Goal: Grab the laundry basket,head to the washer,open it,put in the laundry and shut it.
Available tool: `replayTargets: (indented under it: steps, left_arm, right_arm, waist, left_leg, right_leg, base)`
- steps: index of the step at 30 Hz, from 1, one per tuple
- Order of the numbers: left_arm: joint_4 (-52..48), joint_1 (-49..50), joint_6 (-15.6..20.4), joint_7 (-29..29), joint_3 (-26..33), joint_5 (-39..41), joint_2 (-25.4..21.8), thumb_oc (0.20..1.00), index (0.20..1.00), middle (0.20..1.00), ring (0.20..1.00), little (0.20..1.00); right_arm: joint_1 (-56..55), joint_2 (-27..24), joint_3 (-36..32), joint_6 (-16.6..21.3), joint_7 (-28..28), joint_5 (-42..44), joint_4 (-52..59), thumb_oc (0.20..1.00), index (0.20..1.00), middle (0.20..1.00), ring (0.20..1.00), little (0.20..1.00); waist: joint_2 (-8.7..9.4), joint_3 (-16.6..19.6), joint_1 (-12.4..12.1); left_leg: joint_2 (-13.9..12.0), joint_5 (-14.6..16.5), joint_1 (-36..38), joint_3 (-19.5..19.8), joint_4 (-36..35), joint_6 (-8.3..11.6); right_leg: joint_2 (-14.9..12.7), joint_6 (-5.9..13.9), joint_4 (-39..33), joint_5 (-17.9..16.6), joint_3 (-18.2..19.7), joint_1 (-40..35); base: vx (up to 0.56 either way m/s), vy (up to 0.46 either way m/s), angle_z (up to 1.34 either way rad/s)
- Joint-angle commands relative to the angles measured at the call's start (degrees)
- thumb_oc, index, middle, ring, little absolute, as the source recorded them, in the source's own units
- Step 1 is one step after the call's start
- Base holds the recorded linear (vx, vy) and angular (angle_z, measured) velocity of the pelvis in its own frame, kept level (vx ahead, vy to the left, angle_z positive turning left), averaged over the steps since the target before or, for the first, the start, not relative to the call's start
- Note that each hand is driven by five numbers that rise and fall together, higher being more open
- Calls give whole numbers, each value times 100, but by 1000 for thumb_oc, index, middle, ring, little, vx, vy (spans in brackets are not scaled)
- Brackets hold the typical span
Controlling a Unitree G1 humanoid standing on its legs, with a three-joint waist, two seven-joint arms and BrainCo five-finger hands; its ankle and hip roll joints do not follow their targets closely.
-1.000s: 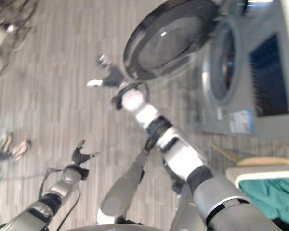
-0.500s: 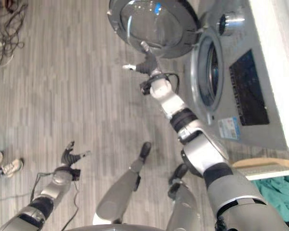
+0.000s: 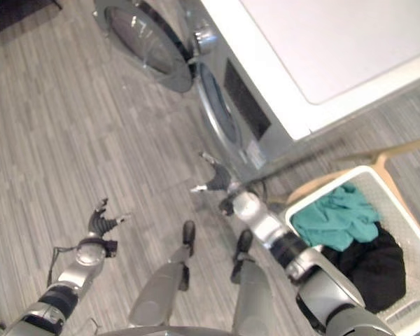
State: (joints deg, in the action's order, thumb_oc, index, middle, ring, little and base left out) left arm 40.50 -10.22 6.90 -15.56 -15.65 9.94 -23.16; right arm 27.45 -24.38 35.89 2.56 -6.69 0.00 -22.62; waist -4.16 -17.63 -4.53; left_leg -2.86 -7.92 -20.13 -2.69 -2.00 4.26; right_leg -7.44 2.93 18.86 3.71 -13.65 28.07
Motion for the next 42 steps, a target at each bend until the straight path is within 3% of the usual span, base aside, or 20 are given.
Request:
replayTargets:
  steps: [1, 2, 3, 7, 15, 18, 29, 35, 42]
  left_arm:
    - [-163, -167, 5, -129, 161, -331, -139, 1000, 1000, 1000, 1000, 1000]
    - [-163, -167, 5, -129, 161, -331, -139, 1000, 1000, 1000, 1000, 1000]
    - [-148, -369, 18, -228, 234, -326, -212, 1000, 1000, 1000, 1000, 1000]
    - [6, -704, -11, -417, 308, -202, -333, 1000, 1000, 1000, 1000, 1000]
    - [704, -1618, -131, -771, 460, -304, -995, 1000, 1000, 1000, 1000, 1000]
    - [1332, -2328, -257, -821, 541, -310, -1495, 1000, 1000, 1000, 1000, 1000]
    - [1824, -3215, -450, -724, 527, -695, -2882, 1000, 1000, 1000, 1000, 1000]
    - [1854, -3635, -545, -747, 391, -949, -3340, 1000, 1000, 1000, 1000, 1000]
    - [1767, -4016, -596, -847, 148, -1109, -3370, 1000, 1000, 1000, 1000, 1000]
  right_arm:
    - [108, 113, -80, 377, 189, -190, 577, 1000, 1000, 1000, 1000, 1000]
    - [108, 113, -80, 377, 189, -190, 577, 1000, 1000, 1000, 1000, 1000]
    - [52, 63, -64, 396, 191, -178, 513, 1000, 1000, 1000, 1000, 1000]
    - [5, 87, -111, 376, 96, -144, 397, 1000, 1000, 1000, 1000, 1000]
    - [-128, -2, -529, 363, -115, 30, 527, 1000, 1000, 1000, 1000, 1000]
    - [-271, -246, -889, 470, -173, 259, 1031, 1000, 1000, 1000, 1000, 1000]
    - [-455, -842, -1642, 876, -149, 795, 2263, 1000, 1000, 1000, 1000, 1000]
    - [-821, -973, -2283, 1128, -201, 1034, 2887, 1000, 1000, 1000, 1000, 1000]
    - [-1018, -790, -2464, 1181, -324, 964, 2909, 1000, 1000, 1000, 1000, 1000]
  waist:
    - [302, -357, 125]
    - [302, -357, 125]
    - [393, -475, 223]
    - [447, -472, 329]
    - [689, -480, 674]
    - [803, -611, 822]
    - [1049, -880, 951]
    - [1202, -924, 1053]
    - [1250, -869, 1100]
  left_leg:
    - [410, 1135, 157, -135, 1063, -99]
    - [410, 1135, 156, -135, 1064, -99]
    - [341, 1050, -240, -25, 1872, 11]
    - [191, 889, -420, 70, 1293, -26]
    - [284, 665, -447, -486, 658, -157]
    - [304, 639, -499, -555, 596, -199]
    - [294, 691, -657, -566, 636, -314]
    - [294, 736, -913, -479, 761, -346]
    - [317, 695, -1015, -473, 661, -328]
  right_leg:
    - [-48, 257, -1598, -511, 72, -791]
    - [-47, 257, -1598, -511, 72, -790]
    - [93, 145, -1590, -461, 246, -794]
    - [174, 231, -1644, -506, 429, -721]
    - [65, 424, -1638, -945, 763, -107]
    - [18, 477, -1632, -987, 788, -22]
    - [19, 594, -1578, -1090, 811, 128]
    - [8, 669, -1665, -1207, 741, 200]
    - [-15, 748, -1696, -1265, 690, 266]
  base:
    - [3, -92, -6]
    - [-59, -101, -17]
    - [-65, -51, -25]
    - [8, 62, -28]
    - [5, 202, -44]
    - [14, 121, -15]
    - [31, 64, -3]
    - [50, 45, 3]
    - [17, -3, 13]
